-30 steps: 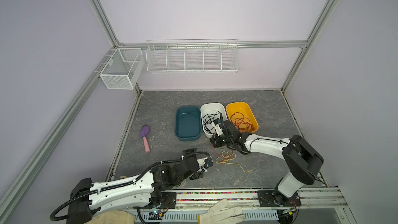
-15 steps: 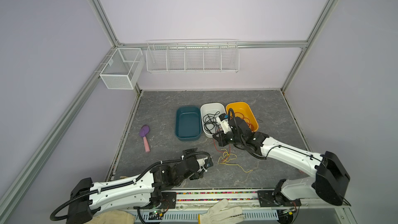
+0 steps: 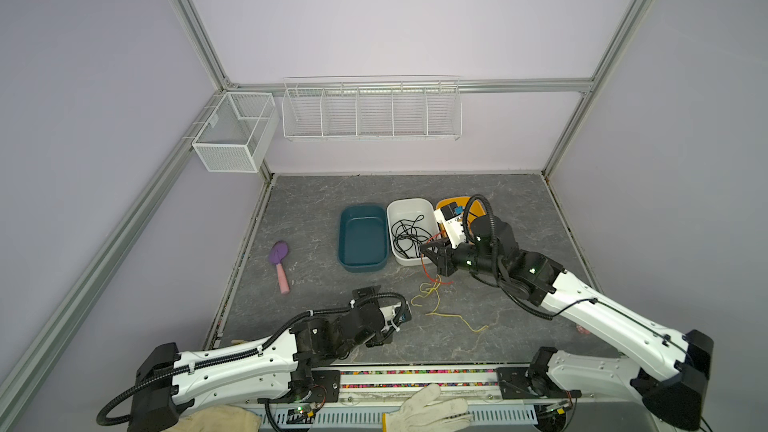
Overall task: Untangle the cables
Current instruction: 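Grasp the red wire by the white tub with the right gripper and lift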
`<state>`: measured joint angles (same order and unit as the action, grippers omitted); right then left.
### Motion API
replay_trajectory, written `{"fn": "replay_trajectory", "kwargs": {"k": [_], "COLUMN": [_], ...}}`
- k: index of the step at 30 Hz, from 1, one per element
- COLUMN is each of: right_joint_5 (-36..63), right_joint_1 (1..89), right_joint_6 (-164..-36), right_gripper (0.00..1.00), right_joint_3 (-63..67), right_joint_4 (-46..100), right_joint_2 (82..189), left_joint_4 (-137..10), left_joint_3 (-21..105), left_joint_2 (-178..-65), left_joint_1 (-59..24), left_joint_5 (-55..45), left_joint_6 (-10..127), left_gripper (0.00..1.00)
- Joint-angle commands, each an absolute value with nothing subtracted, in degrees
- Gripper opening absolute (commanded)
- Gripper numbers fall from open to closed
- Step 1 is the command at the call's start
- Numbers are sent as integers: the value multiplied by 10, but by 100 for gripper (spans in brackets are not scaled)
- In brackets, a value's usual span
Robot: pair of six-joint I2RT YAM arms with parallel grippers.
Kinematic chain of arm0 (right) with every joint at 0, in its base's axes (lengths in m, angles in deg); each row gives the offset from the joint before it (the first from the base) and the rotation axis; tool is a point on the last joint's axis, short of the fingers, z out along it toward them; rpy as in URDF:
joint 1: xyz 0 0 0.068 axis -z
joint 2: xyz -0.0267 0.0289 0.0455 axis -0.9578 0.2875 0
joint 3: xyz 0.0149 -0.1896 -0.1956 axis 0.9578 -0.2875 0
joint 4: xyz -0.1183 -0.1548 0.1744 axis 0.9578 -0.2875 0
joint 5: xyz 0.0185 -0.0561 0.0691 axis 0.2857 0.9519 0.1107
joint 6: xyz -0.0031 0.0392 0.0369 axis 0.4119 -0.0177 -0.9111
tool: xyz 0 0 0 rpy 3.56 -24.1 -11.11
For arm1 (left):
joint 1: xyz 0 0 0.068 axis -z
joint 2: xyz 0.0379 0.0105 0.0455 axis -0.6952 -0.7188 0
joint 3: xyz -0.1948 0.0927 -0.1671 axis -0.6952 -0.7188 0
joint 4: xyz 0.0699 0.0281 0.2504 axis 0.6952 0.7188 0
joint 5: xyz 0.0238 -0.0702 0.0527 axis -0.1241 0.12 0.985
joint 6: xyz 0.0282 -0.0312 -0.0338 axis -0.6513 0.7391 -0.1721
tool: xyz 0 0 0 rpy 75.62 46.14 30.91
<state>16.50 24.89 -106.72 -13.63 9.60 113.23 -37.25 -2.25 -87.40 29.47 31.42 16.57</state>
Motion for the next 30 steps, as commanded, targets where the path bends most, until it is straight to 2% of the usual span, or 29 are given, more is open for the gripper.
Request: {"fn": "replay_trajectory", "kwargs": {"k": [1,15,20,26,30], "right_joint_5": [153,114,108,82,59], "right_joint_1": [241,234,234,235,235], "right_joint_6": [-1050,-1025,-1030,-1021,-1020], "right_gripper": [7,7,7,7,7], "right_joint_3": [-105,-4,45,101,105], "right_joint_4": [69,25,-20,-76,-71], "right_joint_2": [1116,1127,1173,1230,1248], "left_joint_4": [-374,-371,-349,-251,-243], "left_joint_3": [-26,-22,-10,37,41], "left_joint_2": [-877,-876,-846,-798,-770], "left_joint_1": [294,294,294,302,302], "left_joint_5": [310,313,334,324,342], "left_joint_6": [162,156,138,122,131], "left_gripper": [99,100,99,99,99]}}
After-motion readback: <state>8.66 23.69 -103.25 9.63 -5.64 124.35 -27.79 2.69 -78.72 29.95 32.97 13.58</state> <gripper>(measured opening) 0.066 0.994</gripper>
